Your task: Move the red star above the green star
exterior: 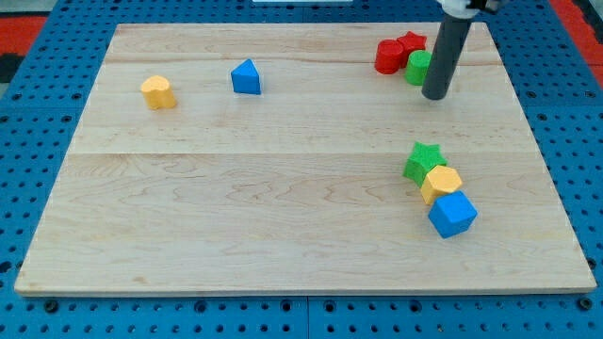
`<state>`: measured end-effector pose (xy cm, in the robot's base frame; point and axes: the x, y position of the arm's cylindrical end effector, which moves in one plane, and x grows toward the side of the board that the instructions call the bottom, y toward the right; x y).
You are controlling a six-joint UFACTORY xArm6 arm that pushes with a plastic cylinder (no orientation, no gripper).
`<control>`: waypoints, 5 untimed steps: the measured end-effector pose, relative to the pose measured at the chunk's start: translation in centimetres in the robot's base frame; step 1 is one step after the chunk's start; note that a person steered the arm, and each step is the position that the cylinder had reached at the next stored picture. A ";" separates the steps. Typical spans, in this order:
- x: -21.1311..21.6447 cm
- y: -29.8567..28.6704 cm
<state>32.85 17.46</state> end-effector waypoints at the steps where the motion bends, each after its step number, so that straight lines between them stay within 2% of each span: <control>1: -3.7 0.1; 2: -6.1 -0.3; 3: -7.6 3.6; 4: -13.5 4.6; 5: -13.7 4.3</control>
<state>19.18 21.79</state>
